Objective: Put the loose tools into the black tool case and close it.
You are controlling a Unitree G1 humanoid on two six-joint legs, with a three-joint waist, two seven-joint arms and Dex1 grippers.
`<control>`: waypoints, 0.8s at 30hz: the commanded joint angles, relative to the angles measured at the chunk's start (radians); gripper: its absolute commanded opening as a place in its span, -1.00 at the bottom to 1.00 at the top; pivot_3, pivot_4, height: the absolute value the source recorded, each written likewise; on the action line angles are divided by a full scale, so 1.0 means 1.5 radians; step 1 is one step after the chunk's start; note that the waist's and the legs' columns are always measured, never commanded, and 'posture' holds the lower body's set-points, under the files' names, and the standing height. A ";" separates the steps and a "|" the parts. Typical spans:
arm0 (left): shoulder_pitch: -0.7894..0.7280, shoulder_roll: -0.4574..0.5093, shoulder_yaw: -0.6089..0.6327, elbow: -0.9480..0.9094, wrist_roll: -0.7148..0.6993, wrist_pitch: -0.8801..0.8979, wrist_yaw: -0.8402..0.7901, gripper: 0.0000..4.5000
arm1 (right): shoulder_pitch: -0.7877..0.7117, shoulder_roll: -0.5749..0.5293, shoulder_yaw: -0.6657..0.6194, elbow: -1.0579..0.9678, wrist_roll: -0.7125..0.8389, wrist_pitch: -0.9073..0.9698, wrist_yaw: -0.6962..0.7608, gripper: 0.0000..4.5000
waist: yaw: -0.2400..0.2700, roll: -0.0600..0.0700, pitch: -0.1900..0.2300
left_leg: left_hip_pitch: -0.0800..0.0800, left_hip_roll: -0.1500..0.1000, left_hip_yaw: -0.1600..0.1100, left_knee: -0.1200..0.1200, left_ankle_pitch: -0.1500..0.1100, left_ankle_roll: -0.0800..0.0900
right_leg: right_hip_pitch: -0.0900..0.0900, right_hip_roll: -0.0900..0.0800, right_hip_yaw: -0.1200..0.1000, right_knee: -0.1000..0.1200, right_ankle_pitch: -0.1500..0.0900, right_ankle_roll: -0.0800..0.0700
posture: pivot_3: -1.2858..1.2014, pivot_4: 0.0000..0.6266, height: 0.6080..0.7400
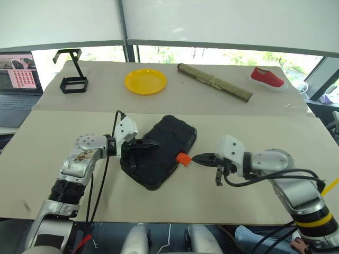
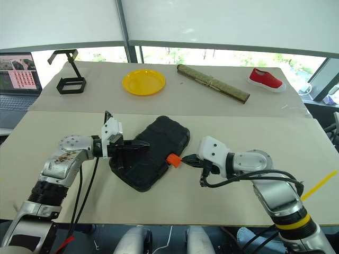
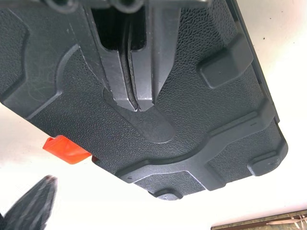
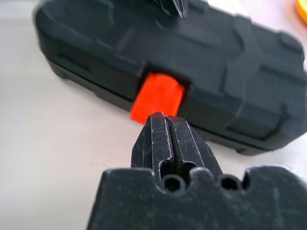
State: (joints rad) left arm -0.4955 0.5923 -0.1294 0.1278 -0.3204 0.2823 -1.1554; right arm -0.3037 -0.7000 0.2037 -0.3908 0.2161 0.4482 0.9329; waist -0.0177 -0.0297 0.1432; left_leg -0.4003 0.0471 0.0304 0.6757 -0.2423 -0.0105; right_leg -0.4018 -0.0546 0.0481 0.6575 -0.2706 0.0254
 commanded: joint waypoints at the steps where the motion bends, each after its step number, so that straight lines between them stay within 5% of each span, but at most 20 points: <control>1: 0.021 0.001 -0.020 0.033 0.023 0.008 -0.003 -0.96 | -0.012 0.022 0.027 0.014 -0.017 -0.031 -0.004 -1.00 | 0.000 0.001 0.000 | 0.000 0.000 0.000 0.000 0.000 0.000 | 0.000 0.000 0.000 0.000 0.000 0.000 | 0.03 -0.52 1.00; 24: 0.056 0.013 -0.011 0.006 0.027 0.032 0.007 -0.96 | -0.049 0.134 0.053 0.081 -0.062 -0.101 -0.028 -1.00 | -0.016 0.001 -0.001 | 0.001 0.000 0.000 -0.001 0.000 0.000 | 0.000 0.001 0.001 0.002 0.000 0.000 | 0.03 -0.52 1.00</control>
State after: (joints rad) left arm -0.4566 0.6108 -0.0998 0.1041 -0.3131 0.3028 -1.1433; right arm -0.3408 -0.5214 0.2992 -0.2066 0.0992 0.2992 0.9045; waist -0.0422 -0.0276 0.1420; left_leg -0.3980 0.0476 0.0306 0.6744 -0.2422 -0.0105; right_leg -0.4022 -0.0534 0.0502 0.6603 -0.2708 0.0249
